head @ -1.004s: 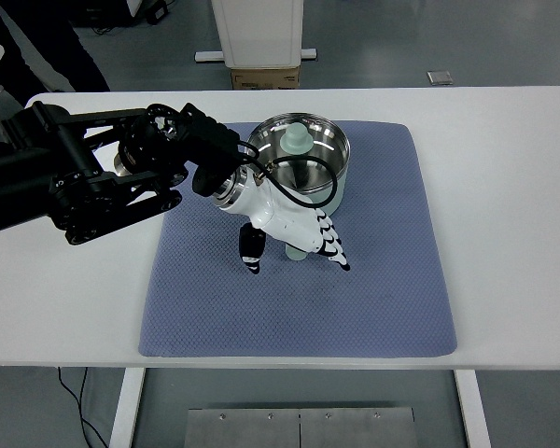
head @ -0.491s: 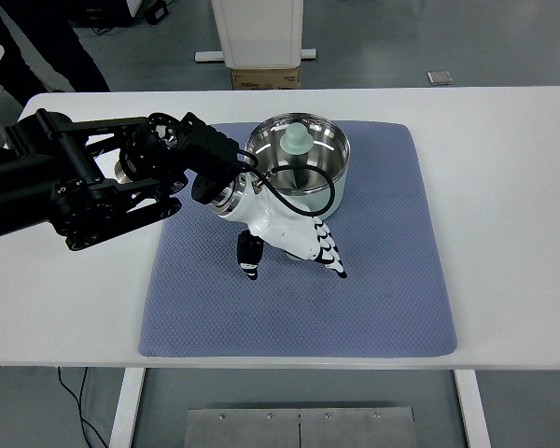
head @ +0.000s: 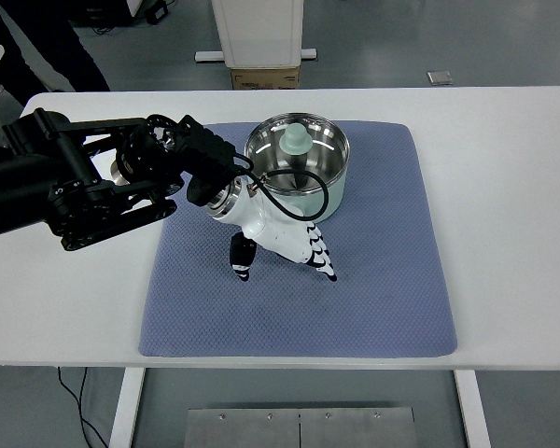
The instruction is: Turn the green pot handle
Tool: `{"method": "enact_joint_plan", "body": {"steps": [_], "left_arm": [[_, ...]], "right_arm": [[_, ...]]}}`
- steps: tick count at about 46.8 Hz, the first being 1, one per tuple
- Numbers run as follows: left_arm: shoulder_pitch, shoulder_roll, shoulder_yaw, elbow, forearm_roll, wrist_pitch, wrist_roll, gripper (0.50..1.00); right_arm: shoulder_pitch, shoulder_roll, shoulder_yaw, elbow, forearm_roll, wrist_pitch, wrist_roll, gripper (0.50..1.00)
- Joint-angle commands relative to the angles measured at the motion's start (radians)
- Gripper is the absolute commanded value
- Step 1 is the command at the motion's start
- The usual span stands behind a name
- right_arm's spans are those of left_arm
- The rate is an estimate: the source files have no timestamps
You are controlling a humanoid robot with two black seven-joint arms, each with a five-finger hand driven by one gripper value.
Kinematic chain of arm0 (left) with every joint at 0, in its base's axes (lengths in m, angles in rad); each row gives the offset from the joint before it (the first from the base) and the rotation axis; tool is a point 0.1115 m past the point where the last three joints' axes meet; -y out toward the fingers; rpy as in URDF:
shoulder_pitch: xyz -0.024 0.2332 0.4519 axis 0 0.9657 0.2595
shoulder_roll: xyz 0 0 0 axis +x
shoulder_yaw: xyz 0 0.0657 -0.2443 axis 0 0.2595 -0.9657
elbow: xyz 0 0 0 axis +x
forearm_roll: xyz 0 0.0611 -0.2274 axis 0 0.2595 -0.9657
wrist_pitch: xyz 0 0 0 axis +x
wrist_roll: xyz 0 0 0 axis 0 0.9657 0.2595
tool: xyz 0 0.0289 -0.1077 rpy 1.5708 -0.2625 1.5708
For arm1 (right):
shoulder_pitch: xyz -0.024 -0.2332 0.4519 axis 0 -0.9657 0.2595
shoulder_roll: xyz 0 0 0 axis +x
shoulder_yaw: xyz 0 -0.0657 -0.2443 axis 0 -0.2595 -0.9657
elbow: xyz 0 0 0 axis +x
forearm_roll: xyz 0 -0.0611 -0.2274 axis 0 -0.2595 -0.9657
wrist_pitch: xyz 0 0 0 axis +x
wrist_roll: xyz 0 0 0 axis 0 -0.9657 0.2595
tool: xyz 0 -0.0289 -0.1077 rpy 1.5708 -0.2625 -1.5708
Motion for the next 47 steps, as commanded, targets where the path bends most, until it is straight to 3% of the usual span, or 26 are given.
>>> {"method": "enact_joint_plan", "body": {"steps": [1,47], "left_arm": [[-0.002,0.003,0.002,-0.002,0.000,0.000,0.000,1.000],[-0.075,0.049,0.065,-0.040,0.031,-0.003,0.000,1.000]], "right_arm": [[0.000,0.000,0.000,-0.001,-0.001,0.000,0.000,1.000],[0.000,0.000,0.000,-0.001,-0.001,0.000,0.000,1.000]]}}
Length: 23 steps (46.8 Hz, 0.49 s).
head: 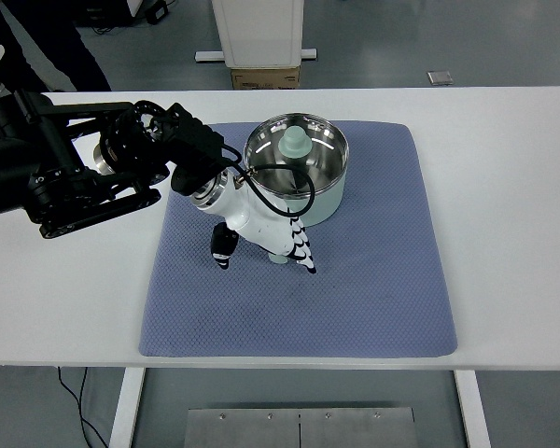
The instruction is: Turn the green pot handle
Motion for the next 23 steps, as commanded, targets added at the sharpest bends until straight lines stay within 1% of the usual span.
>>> {"method": "enact_joint_plan", "body": {"steps": [1,23], "left_arm": [[-0.003,0.000,0.002,0.000,0.000,0.001,0.000,1.000],[-0.015,0.045,0.003,0.000,0.015,0.001,0.000,1.000]], "right_arm": [[0.000,0.000,0.000,0.002,-0.001,0.000,0.000,1.000],[0.000,0.000,0.000,-0.001,0.001,0.000,0.000,1.000]]}}
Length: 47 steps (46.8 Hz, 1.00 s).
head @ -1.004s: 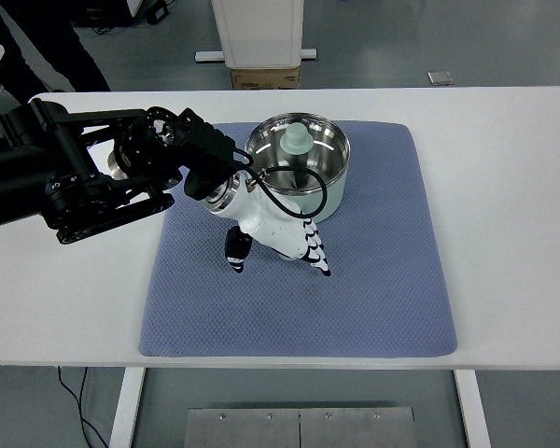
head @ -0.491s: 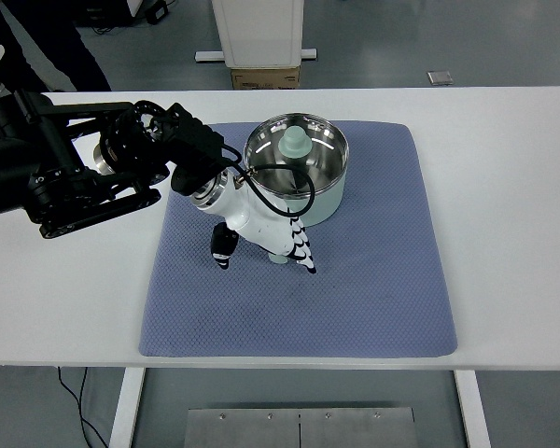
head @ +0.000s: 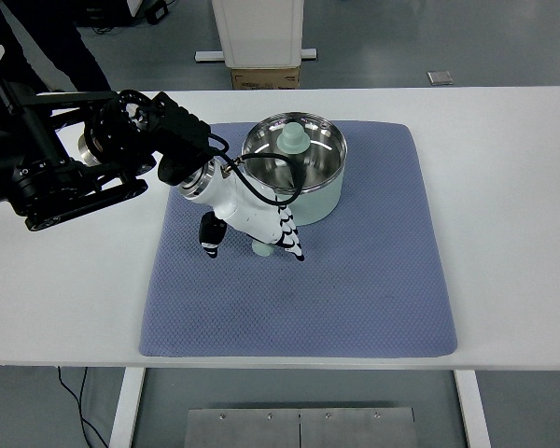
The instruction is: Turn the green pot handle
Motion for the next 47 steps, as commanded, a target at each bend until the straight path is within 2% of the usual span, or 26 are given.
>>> {"method": "enact_joint_plan", "body": {"steps": [1,23,47], "left_arm": [[0.000,0.010,0.001,0.000,0.003,0.000,0.000,1.000],[-0.009,0.025,0.033,0.000,0.013,0.000,0.000,1.000],[-0.020,0.113,0.059,0.000,0.014,0.002,0.000,1.000]], "right_arm": [[0.000,0.000,0.000,0.001,0.002,0.000,0.000,1.000],[0.000,0.000,0.000,0.001,0.002,0.000,0.000,1.000],[0.000,0.000,0.000,-0.002,0.000,0.000,0.000,1.000]]}}
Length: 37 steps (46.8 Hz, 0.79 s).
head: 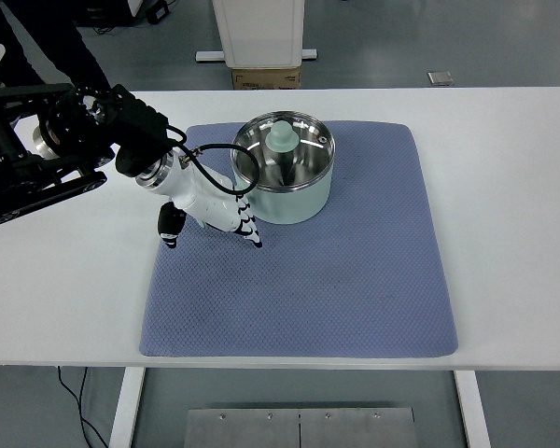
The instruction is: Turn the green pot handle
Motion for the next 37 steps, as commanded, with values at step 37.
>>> {"method": "enact_joint_plan", "body": {"steps": [37], "left_arm": [[0.002,0.076,0.030,0.056,0.029,0.046,0.000,1.000]], "right_arm": [[0.000,0.000,0.000,0.001,0.001,0.000,0.000,1.000]]}}
